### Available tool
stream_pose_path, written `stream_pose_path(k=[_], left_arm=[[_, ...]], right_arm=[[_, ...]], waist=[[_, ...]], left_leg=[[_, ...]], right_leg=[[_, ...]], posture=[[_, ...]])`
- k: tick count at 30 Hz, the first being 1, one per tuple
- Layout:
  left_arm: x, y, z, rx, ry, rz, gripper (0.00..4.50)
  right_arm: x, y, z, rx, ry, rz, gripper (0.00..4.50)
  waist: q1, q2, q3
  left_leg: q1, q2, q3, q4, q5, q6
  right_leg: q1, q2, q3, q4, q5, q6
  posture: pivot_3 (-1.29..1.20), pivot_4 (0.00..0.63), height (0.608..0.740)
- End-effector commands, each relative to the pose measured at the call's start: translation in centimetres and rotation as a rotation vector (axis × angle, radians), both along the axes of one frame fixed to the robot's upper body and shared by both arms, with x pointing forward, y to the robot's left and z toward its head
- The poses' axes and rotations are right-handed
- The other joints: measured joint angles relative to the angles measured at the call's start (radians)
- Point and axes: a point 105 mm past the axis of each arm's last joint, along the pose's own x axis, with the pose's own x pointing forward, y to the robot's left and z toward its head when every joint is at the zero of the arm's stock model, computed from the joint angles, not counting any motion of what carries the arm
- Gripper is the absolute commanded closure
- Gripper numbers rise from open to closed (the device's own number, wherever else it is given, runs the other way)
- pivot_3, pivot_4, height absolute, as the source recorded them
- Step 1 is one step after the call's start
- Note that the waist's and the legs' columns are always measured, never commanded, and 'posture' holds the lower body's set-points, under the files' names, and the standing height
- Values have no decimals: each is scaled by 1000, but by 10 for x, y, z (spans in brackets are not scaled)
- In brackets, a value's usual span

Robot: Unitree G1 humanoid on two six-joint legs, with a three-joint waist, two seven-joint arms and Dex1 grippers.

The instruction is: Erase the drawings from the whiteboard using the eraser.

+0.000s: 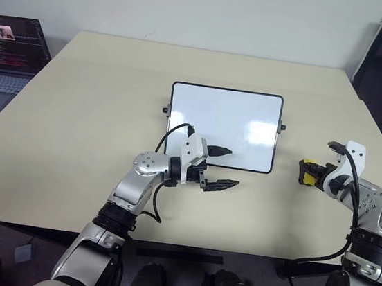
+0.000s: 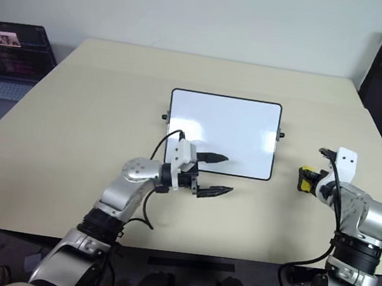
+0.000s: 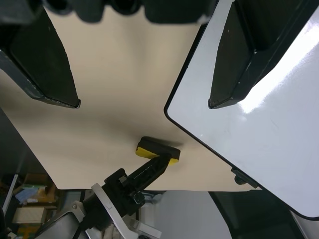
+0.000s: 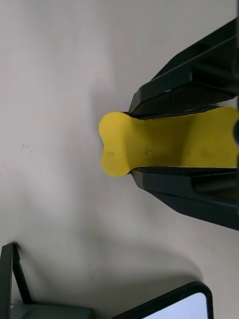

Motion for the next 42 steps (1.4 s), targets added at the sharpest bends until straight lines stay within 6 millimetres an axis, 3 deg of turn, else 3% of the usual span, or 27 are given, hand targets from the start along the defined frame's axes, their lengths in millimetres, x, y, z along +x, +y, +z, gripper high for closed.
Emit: stream_pose_path(k=[1,9,18,22,27,31,36,40,42], left_arm=[[-2,-2,15,-33,-46,-14,0],[-1,-2,15,-33,-46,-14,0],[-1,0,16,-31,-45,-7,0],[6,12,23,-33,-69,55,0],[26,49,40,-74,-119,274,0],[45,108,52,-98,-190,619,0],[41,161,44,-36,-219,889,0],[22,173,31,3,-197,940,0],[19,177,31,10,-201,969,0]], right_arm=[[1,-2,12,1,-47,9,2588],[1,-4,13,-7,-39,6,16],[2,-6,18,-12,-47,-4,16],[2,-5,34,29,-105,-24,16],[3,-8,63,-5,-278,-119,16],[-9,-20,84,-223,-465,-255,16],[-19,-9,59,-361,-509,-270,16],[-24,8,24,-361,-505,-259,16],[-25,14,15,-374,-507,-249,16]], waist=[[0,0,0],[0,0,0],[0,0,0],[0,0,0],[-3,0,0],[-1,0,0],[-1,0,0],[0,0,0],[0,0,0]], left_leg=[[0,0,0,0,0,0],[0,0,0,0,0,0],[0,0,0,0,0,0],[0,0,0,0,0,0],[0,1,-1,0,0,0],[0,2,-2,0,0,0],[0,2,-2,-1,0,0],[0,2,-2,0,0,0],[0,2,-2,0,0,0]], right_leg=[[0,0,0,0,0,0],[0,0,0,0,0,0],[0,0,0,0,0,0],[0,0,0,0,0,0],[0,1,0,0,0,0],[0,0,0,0,-1,1],[-1,-2,0,0,0,1],[0,-3,0,0,0,0],[0,-3,0,1,0,0]], posture=[[0,150,740],[0,150,740],[0,150,740],[0,150,740],[0,150,740],[0,150,740],[0,150,740],[0,150,740],[0,150,740]])
